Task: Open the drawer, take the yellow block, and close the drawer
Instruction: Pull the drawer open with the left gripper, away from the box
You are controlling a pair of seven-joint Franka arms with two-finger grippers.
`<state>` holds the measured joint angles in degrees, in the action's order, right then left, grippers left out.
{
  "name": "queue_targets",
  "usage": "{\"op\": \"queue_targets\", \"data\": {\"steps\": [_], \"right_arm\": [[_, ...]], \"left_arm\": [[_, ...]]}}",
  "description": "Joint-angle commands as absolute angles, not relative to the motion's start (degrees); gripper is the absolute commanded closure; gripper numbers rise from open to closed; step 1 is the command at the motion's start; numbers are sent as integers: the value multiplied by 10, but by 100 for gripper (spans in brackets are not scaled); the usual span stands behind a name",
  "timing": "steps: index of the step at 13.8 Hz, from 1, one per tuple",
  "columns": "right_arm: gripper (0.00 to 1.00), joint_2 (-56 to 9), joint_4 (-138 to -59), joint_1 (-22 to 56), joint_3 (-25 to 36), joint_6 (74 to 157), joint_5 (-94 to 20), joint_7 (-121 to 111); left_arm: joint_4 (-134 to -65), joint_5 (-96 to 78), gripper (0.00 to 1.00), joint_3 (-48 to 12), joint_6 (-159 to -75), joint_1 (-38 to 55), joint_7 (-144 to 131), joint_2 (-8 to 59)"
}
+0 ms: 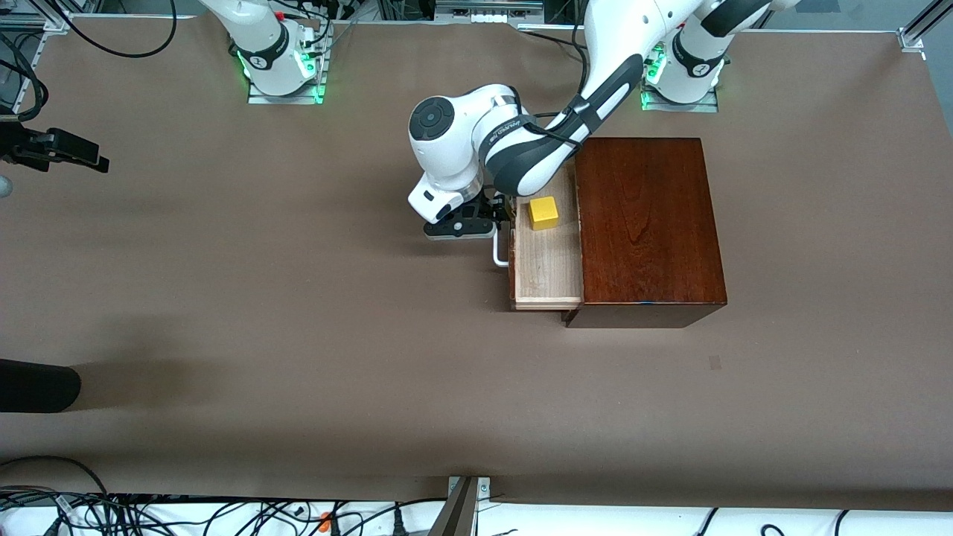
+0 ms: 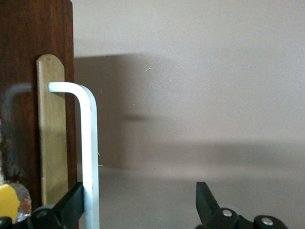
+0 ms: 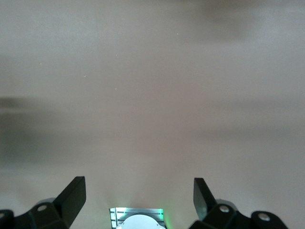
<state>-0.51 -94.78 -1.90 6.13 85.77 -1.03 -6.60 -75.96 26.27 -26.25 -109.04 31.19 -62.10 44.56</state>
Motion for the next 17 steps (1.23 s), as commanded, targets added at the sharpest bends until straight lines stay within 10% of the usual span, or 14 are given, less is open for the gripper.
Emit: {"op": "queue_targets", "data": {"steps": [1, 17], "right_arm": [[0, -2, -951, -23, 60, 853, -11, -72], [0, -2, -950, -24, 60, 853, -11, -72]], "left_arm": [[-728, 263, 0, -263, -1114, 335, -631, 466], [-681, 231, 0, -269, -1088, 334, -628, 435]]}}
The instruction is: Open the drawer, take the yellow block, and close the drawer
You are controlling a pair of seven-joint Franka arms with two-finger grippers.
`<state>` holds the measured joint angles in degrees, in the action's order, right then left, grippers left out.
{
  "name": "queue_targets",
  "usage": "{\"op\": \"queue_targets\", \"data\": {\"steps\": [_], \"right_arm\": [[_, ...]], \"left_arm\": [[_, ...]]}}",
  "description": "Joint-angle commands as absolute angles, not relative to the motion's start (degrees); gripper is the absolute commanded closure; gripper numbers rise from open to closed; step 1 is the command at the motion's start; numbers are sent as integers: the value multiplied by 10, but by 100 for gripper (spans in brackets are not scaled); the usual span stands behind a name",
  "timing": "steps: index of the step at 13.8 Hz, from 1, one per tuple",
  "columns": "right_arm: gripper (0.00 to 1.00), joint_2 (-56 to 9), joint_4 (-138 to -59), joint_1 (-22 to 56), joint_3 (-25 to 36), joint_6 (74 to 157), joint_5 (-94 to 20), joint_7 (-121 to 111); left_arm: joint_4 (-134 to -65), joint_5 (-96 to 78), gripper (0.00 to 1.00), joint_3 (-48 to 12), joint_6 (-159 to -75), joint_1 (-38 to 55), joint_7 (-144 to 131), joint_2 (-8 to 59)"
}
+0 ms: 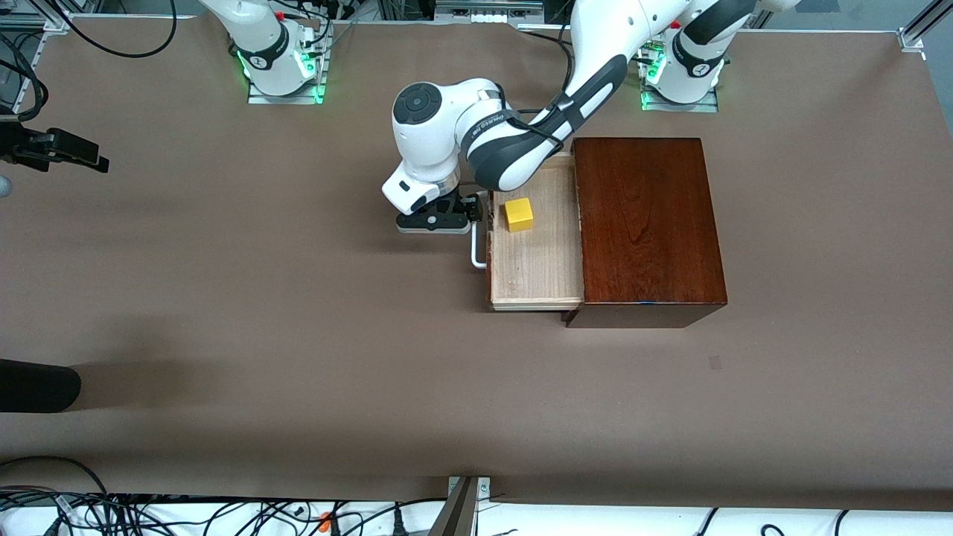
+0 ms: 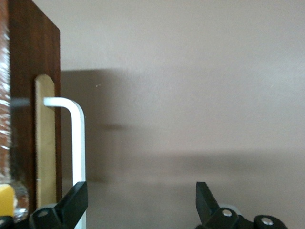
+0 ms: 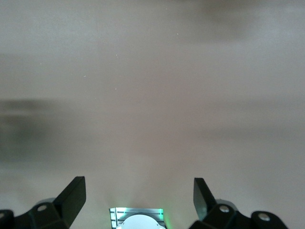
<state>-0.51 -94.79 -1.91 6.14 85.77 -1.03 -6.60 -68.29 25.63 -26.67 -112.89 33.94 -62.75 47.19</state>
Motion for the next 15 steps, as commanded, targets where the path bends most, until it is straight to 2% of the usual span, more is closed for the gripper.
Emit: {"op": "queue_targets", "data": {"steps": [1, 3, 7, 13, 15], "right_arm": [[0, -2, -950, -24, 60, 853, -11, -72], [0, -2, -950, -23, 61, 853, -11, -72], [0, -2, -950, -24, 61, 853, -11, -73], [0, -2, -950, -23, 60, 853, -11, -72], [0, -2, -950, -24, 61, 853, -11, -72]], "left_arm": [[-685, 216, 0, -269, -1057, 328, -623, 412], [-720, 187, 0, -270, -1032, 298, -621, 359], [-790, 132, 0, -303, -1003, 176, -547, 260], [-795, 63, 0, -348, -942, -23, -389, 206], [-790, 37, 0, -311, -914, -33, -321, 186]]}}
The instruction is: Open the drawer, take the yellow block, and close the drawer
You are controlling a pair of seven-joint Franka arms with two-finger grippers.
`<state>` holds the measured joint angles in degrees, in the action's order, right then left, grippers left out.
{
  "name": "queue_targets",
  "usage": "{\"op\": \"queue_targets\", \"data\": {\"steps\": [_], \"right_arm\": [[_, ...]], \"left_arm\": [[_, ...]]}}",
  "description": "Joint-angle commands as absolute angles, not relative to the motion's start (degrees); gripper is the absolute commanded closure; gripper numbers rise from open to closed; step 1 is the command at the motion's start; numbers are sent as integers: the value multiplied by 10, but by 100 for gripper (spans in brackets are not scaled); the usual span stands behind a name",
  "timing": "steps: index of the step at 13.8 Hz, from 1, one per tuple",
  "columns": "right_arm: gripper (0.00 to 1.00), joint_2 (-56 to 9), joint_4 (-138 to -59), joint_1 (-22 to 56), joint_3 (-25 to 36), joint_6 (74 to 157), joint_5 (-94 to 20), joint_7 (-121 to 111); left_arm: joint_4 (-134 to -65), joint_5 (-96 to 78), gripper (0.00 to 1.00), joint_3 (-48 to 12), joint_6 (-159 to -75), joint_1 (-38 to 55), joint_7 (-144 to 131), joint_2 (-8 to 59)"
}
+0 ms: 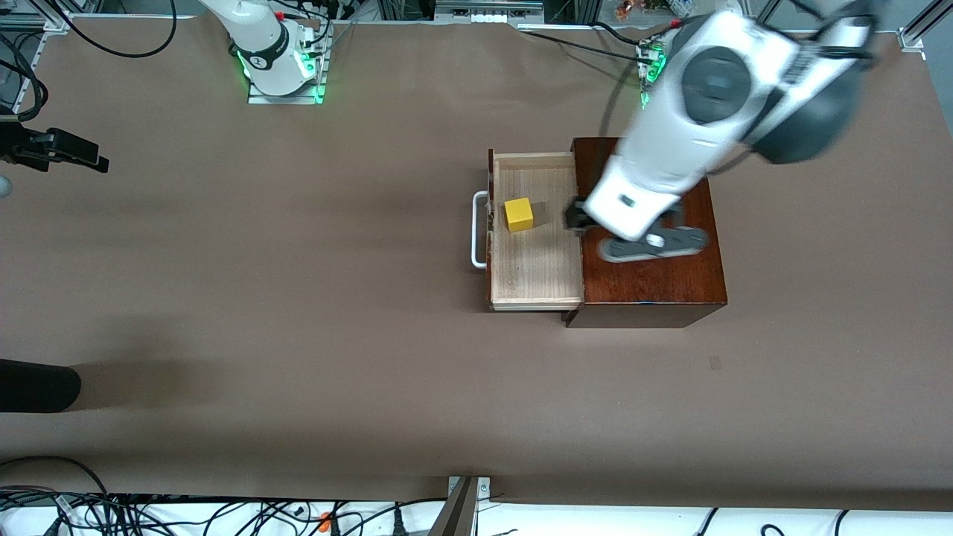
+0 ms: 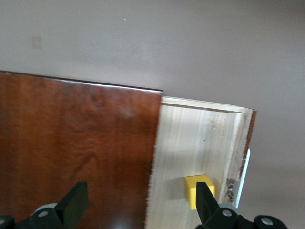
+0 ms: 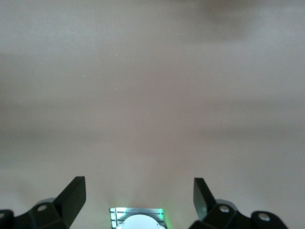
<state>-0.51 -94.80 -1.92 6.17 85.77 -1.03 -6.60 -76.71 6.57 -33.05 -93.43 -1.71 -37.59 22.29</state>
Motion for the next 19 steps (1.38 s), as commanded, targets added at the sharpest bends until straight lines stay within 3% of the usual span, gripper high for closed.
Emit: {"op": "queue_targets", "data": {"steps": [1, 6, 10, 15, 19], "right_arm": [[0, -2, -950, -24, 61, 853, -11, -73], [0, -2, -950, -23, 61, 853, -11, -72], [0, -2, -949, -23, 60, 853, -11, -68], [0, -23, -942, 31, -3, 860, -5, -55], [0, -68, -940, 139, -16, 912, -49, 223]], "left_arm": [[-790, 33, 0, -281, -904, -26, -297, 173], [-805, -28, 0, -117, -835, 20, -120, 106], [-873, -34, 0, -13, -835, 56, -1, 39], [-882, 2, 0, 6, -859, 53, 11, 29], [-913, 1, 0, 16, -875, 48, 60, 11]]}}
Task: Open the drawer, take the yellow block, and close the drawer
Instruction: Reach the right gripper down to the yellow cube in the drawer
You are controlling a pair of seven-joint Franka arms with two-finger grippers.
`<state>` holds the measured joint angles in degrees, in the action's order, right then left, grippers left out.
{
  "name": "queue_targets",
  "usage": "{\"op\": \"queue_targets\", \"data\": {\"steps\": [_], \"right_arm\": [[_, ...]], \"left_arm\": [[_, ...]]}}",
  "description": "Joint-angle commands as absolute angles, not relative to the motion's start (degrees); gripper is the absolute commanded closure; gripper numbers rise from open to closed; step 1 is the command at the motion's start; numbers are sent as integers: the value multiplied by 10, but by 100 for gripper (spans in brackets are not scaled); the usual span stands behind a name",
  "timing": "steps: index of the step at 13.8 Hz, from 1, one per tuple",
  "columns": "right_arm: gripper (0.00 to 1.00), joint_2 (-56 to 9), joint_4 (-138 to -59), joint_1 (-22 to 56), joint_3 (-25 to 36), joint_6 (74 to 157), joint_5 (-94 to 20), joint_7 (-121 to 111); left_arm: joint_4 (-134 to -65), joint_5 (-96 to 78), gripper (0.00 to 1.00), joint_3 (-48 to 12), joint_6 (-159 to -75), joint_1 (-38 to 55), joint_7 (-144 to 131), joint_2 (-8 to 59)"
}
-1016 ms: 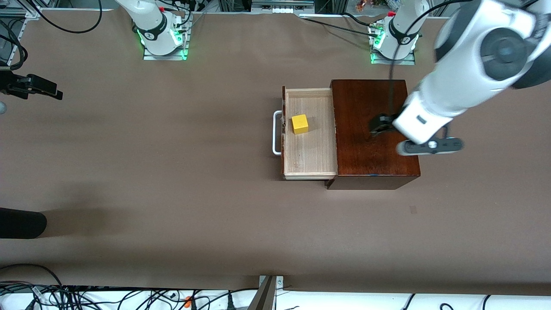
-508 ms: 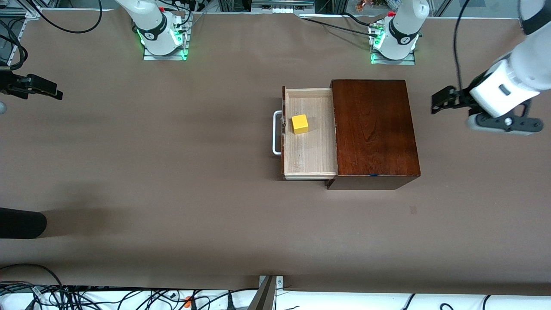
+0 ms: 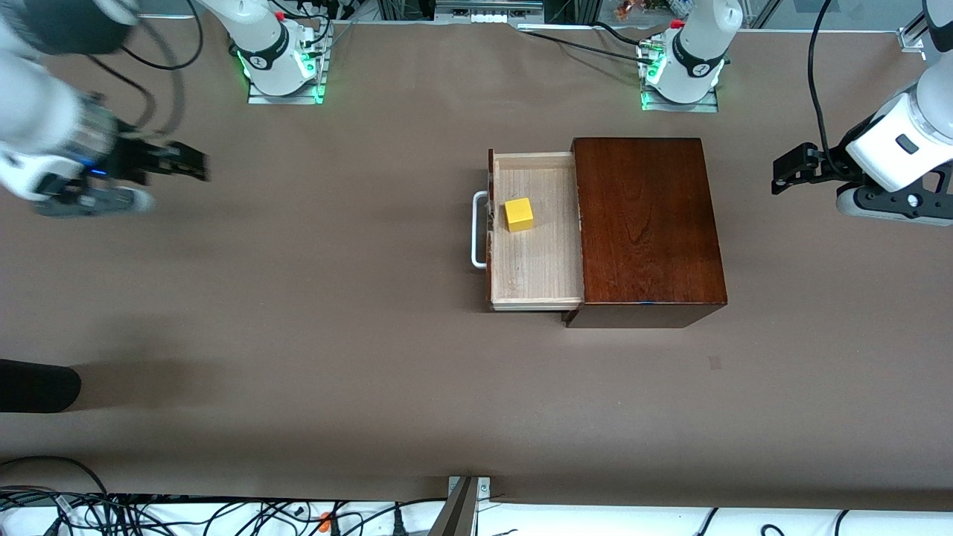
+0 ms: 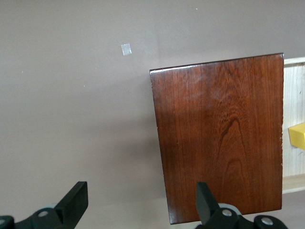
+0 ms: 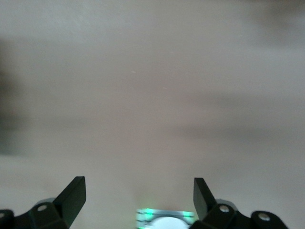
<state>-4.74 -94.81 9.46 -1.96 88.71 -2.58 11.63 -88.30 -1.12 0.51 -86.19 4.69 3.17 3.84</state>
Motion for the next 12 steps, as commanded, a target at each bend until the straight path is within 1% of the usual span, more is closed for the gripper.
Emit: {"op": "queue_targets", "data": {"steps": [1, 5, 8, 10, 12], "right_arm": [[0, -81, -940, 163, -18, 942, -67, 307], [0, -143, -919, 261, -18, 1046, -121, 579], [0, -227, -845, 341, -18, 1133, -144, 820], [0, -279, -793, 399, -17, 1175, -141, 956], [0, -314, -762, 430, -16, 1210, -139, 1054]], "left_arm": [[-910, 0, 0, 15, -874, 48, 58, 11], [-894, -4, 0, 14, -865, 48, 53, 12], [-895, -5, 0, 11, -867, 48, 47, 12], [-896, -5, 0, 11, -872, 48, 47, 12], [-896, -5, 0, 11, -875, 48, 35, 12]]}}
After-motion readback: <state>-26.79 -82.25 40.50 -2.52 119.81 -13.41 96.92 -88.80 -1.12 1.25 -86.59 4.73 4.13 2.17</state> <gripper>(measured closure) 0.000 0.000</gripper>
